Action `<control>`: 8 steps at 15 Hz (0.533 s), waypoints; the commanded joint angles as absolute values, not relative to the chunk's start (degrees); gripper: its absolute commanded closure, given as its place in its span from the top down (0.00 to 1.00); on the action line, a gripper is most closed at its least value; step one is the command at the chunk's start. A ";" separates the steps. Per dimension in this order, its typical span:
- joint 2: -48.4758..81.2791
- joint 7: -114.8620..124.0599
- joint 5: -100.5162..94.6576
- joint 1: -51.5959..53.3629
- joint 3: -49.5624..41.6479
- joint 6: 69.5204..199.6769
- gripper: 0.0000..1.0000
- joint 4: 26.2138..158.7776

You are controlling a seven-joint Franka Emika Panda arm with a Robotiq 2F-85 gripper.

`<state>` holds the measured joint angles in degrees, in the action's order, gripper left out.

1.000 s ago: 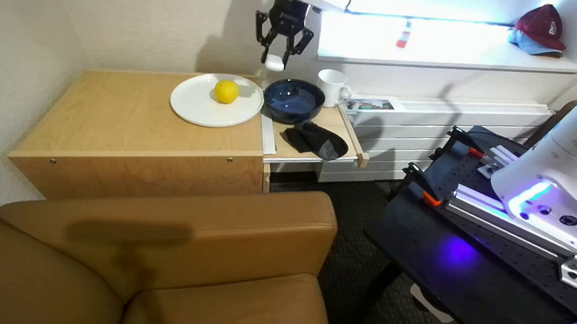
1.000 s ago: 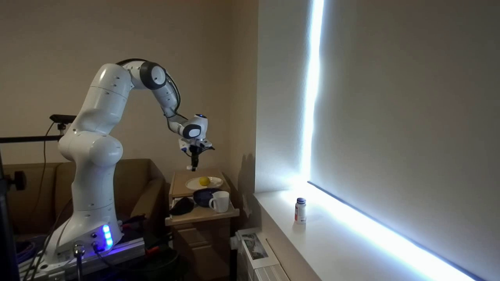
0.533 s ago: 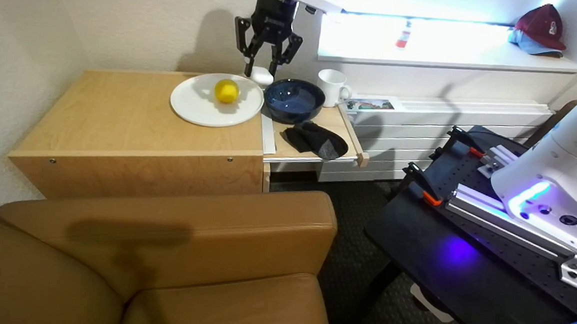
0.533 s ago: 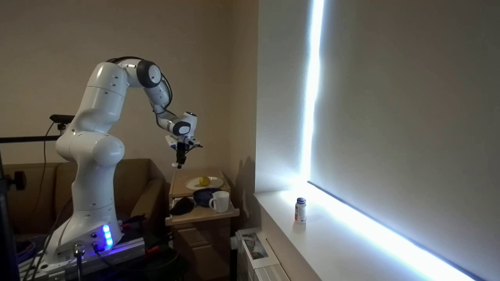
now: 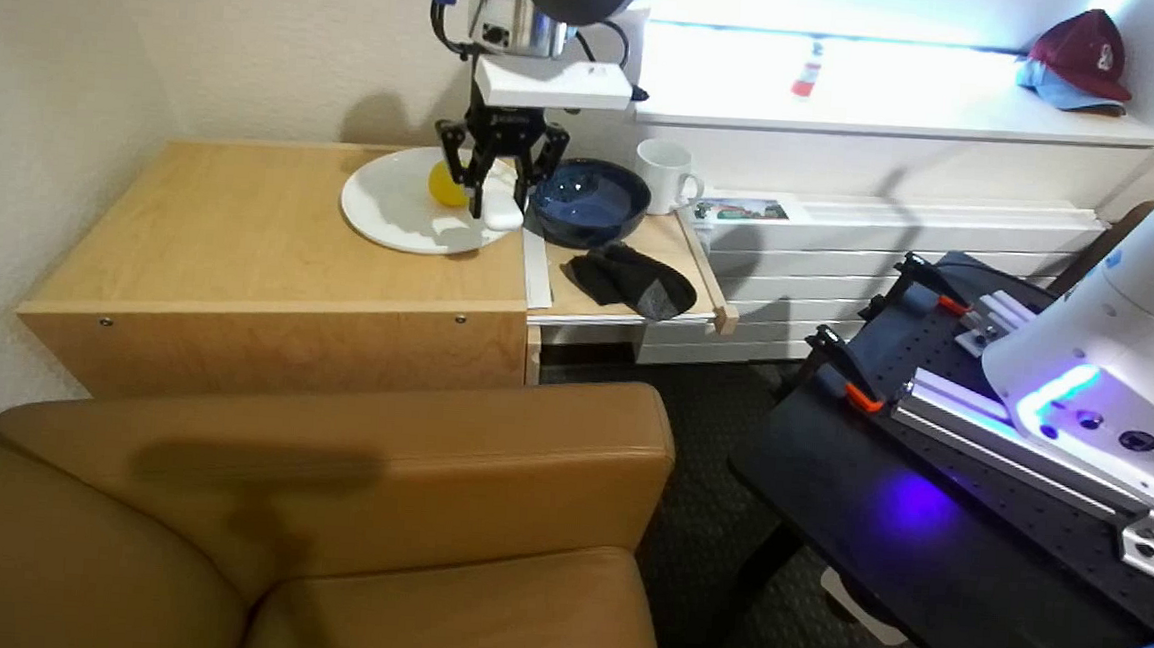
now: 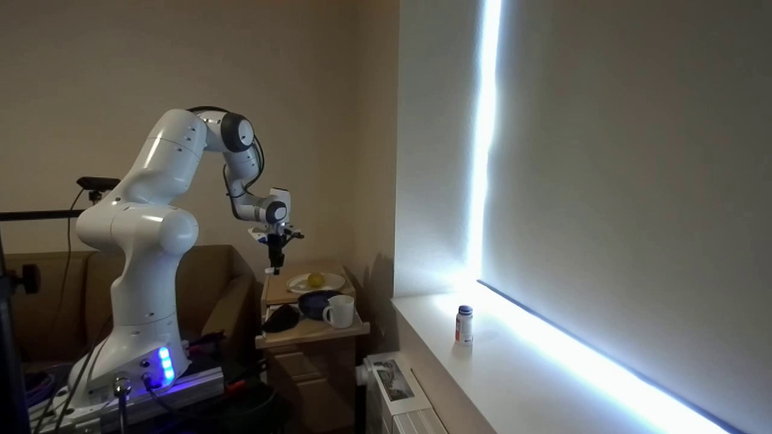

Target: Remove the white bar of soap from the bowl and put it on the nightstand

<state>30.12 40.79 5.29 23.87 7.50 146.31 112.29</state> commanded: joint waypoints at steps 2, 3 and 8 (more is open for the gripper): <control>36.72 43.66 5.61 25.08 6.03 148.31 0.25 106.47; 34.63 42.61 5.23 25.21 6.57 147.28 0.50 108.57; 39.22 43.42 5.37 25.05 5.59 147.04 0.25 105.27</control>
<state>36.77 43.25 5.09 25.07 6.08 148.00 107.06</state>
